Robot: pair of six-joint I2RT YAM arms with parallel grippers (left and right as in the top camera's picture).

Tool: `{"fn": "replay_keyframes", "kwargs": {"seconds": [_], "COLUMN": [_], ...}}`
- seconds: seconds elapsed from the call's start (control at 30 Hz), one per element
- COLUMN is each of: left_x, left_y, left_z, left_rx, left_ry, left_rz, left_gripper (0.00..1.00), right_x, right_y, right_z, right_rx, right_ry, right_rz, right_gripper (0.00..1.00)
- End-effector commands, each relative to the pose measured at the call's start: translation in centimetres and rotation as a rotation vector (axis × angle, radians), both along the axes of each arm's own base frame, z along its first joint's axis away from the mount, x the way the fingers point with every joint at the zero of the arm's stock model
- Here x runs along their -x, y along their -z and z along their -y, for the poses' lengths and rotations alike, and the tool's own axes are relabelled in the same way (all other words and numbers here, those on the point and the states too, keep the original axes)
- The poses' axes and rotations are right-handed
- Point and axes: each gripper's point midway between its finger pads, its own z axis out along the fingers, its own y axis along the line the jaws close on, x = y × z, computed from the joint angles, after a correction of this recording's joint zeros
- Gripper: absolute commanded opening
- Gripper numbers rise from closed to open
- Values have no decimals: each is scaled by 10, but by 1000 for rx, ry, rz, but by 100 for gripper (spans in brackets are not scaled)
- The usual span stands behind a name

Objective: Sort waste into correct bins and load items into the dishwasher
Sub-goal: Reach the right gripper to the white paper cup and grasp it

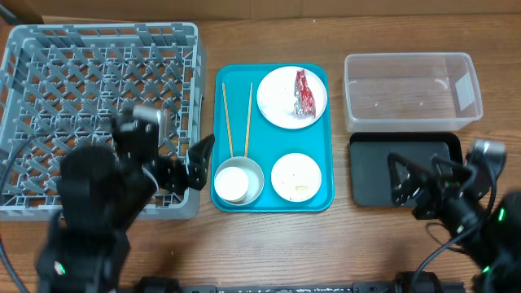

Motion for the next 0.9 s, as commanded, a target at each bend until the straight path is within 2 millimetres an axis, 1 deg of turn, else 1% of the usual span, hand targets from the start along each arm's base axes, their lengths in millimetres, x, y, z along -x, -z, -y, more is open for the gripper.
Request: {"fn": "replay_keyframes", "kwargs": {"seconds": [0.0, 0.03, 0.07, 0.17, 0.23, 0.3, 0.33, 0.37, 0.4, 0.43, 0.47, 0.5, 0.53, 0.63, 0.7, 0.77, 0.8, 0.83, 0.87], "left_x": [-14, -18, -19, -20, -23, -24, -24, -24, -24, -25, -25, -26, -26, -21, -16, -11, -6, 1, 4], "left_y": [-15, -8, -4, 9, 19, 30, 34, 36, 36, 36, 34, 30, 23, 17, 21, 30, 38, 44, 47], "left_z": [-1, 1, 4, 15, 13, 13, 13, 13, 12, 12, 11, 4, -7, -13, -15, -25, -38, -51, -56], "left_rx": [-70, -68, -48, 14, 4, -2, -3, -1, 10, 13, 20, 20, 12, 11, 1, -24, -56, -82, -92], "left_ry": [24, 29, 36, 67, 59, 55, 54, 51, 37, 32, 14, -44, -117, -155, -162, -221, -300, -383, -414], "left_rz": [-74, -142, -173, -266, -307, -355, -373, -387, -395, -395, -391, -382, -364, -351, -373, -418, -460, -498, -514], "left_gripper": [100, 100, 100, 100, 100, 100, 100, 100, 99, 99, 99, 99, 100, 100, 100, 100, 100, 100, 100], "right_x": [-17, -23, -24, -34, -37, -40, -40, -39, -37, -36, -35, -32, -30, -31, -35, -39, -41, -43, -46], "right_y": [-24, -21, -14, -7, -2, 8, 14, 21, 33, 37, 48, 61, 75, 94, 107, 121, 136, 155, 167], "right_z": [1, -3, -6, -20, -29, -38, -42, -49, -60, -64, -71, -85, -104, -139, -162, -185, -204, -223, -233], "right_rx": [6, -18, -30, -83, -123, -153, -153, -139, -103, -90, -58, -4, 59, 133, 155, 157, 163, 178, 191], "right_ry": [-3, -23, -40, -110, -156, -188, -199, -220, -242, -244, -241, -242, -251, -256, -252, -268, -283, -301, -311], "right_rz": [-64, -108, -146, -194, -234, -296, -326, -358, -403, -420, -455, -495, -524, -541, -547, -564, -585, -606, -614], "right_gripper": [100, 100, 100, 100, 100, 99, 97, 92, 89, 88, 87, 84, 83, 82, 79, 74, 68, 65, 64]}}
